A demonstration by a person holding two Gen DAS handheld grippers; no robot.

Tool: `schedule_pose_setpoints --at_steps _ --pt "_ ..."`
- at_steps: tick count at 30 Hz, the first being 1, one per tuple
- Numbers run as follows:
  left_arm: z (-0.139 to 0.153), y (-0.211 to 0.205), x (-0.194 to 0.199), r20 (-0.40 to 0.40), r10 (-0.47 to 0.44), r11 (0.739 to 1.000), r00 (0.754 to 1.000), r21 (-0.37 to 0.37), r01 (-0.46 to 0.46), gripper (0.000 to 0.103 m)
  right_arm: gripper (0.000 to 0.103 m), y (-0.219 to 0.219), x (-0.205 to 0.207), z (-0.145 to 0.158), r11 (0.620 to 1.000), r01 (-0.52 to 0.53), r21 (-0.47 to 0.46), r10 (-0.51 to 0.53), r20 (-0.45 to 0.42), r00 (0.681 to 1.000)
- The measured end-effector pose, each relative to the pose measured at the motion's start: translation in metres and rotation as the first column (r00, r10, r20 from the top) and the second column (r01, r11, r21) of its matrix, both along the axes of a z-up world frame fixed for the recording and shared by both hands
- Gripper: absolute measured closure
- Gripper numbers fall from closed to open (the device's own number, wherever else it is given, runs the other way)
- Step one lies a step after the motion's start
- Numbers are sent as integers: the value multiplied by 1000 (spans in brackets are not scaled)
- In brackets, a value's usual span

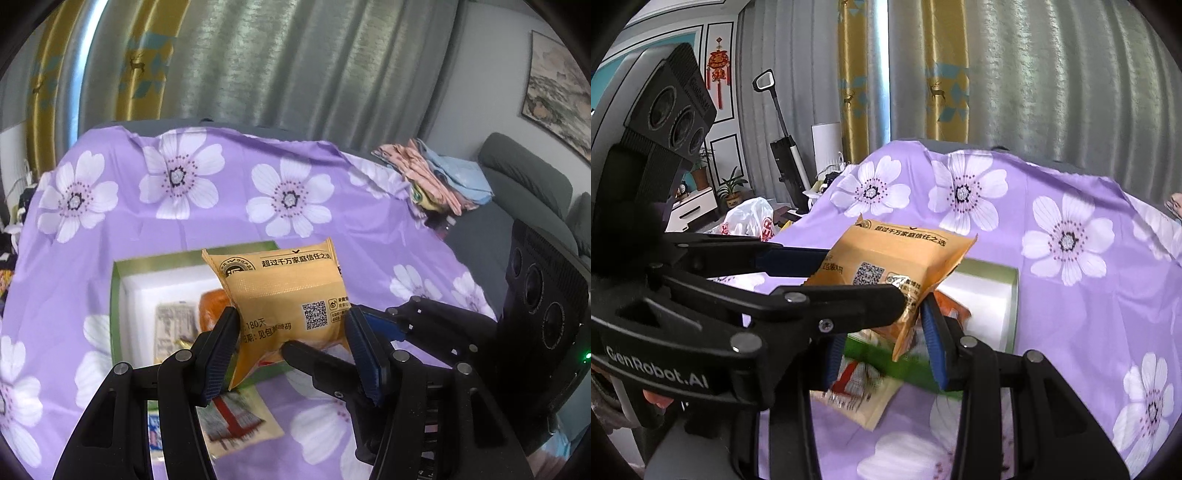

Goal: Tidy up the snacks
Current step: 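Lift the yellow packet with the left tool over the green box, then release the yellow packet into the box and withdraw the left tool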

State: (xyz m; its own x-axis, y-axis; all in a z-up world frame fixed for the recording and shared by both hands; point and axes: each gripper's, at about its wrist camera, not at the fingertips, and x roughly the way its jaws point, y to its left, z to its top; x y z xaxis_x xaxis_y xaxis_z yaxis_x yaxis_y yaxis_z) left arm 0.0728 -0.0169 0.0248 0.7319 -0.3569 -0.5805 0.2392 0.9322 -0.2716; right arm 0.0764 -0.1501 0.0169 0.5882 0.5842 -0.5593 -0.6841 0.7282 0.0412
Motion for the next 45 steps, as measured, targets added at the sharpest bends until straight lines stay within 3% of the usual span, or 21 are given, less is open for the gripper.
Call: schedule_pose_setpoints --at_steps 9,16,23,34,38,45 --pt "-23 33 36 -59 43 999 997 -22 -44 44 64 32 38 -16 999 -32 -10 32 -43 999" --pt "-68 49 59 -161 63 997 985 -44 -71 44 64 53 65 -58 998 -46 -39 41 -138 990" --pt "-93 54 69 -221 68 995 973 -57 -83 44 63 61 78 -90 997 -47 -59 33 -211 977" --pt "-100 62 72 -249 111 987 962 -83 -136 44 57 64 83 -102 997 -14 -76 -6 -248 969" --pt "-94 72 64 -242 139 982 960 -92 -165 40 49 56 80 -101 997 20 -72 -37 -250 967" --pt "-85 79 42 -225 165 978 960 -91 -190 36 48 33 63 -91 997 58 -44 -67 -249 966"
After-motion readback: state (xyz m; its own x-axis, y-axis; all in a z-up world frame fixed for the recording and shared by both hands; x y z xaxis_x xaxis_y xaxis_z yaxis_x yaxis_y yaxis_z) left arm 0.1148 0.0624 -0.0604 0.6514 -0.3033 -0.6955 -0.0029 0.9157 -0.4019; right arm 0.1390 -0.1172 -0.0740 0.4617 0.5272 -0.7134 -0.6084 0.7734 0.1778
